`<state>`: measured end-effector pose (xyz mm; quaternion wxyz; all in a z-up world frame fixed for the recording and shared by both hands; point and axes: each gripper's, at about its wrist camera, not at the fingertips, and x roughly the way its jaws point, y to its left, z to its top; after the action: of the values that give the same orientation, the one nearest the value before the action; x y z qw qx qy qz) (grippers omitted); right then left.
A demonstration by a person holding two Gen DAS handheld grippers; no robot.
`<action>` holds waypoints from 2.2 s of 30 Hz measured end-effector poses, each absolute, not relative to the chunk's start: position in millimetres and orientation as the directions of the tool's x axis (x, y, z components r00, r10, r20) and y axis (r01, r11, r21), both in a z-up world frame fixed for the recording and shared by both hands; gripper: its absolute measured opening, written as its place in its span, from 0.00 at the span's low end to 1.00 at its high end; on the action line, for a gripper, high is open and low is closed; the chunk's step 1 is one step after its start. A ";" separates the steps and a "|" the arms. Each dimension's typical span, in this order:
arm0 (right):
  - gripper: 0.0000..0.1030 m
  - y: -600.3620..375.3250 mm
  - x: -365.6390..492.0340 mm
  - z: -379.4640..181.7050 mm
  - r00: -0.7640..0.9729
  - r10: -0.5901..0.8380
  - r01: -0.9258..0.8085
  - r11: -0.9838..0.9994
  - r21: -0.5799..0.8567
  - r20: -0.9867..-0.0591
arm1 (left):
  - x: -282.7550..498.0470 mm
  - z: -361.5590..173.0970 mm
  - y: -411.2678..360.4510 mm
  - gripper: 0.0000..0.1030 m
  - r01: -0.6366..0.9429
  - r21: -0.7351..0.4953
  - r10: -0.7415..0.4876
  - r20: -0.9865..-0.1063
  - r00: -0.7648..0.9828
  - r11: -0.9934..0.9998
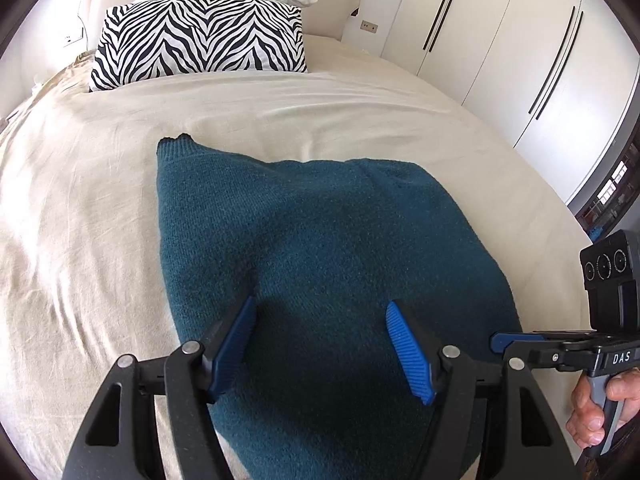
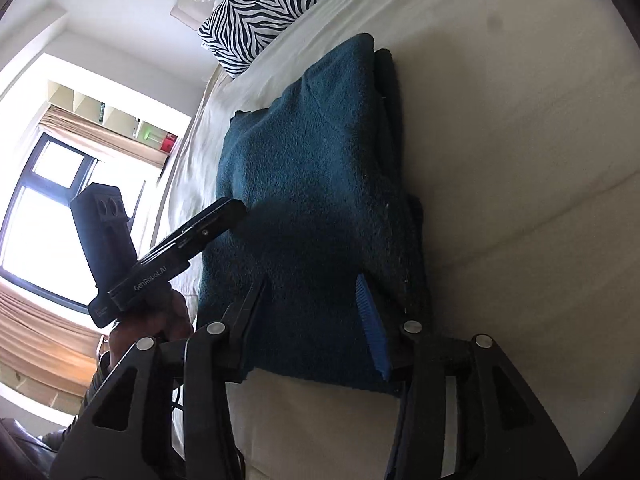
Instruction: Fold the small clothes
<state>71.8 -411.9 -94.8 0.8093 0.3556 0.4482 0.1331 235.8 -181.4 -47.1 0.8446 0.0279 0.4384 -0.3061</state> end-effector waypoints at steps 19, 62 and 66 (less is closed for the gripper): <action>0.62 -459.1 146.1 -101.5 0.566 0.506 0.224 0.665 0.713 -0.650 | 258.0 -77.0 -112.9 0.74 0.294 -0.591 -0.658 -0.708 0.255 0.751; 0.37 -234.0 88.5 -120.9 0.498 0.616 0.120 0.649 0.751 -0.611 | 130.1 -60.7 57.2 0.54 0.223 -0.461 -0.512 -0.762 0.397 0.859; 0.41 -233.8 81.9 -114.3 0.514 0.584 0.130 0.671 0.730 -0.628 | 130.6 -65.1 60.9 0.58 0.207 -0.488 -0.528 -0.750 0.398 0.848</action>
<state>81.9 -233.8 -114.3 0.7831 0.3790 0.4713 0.1449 130.6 60.9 -65.1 0.8204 -0.1603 0.5010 -0.2240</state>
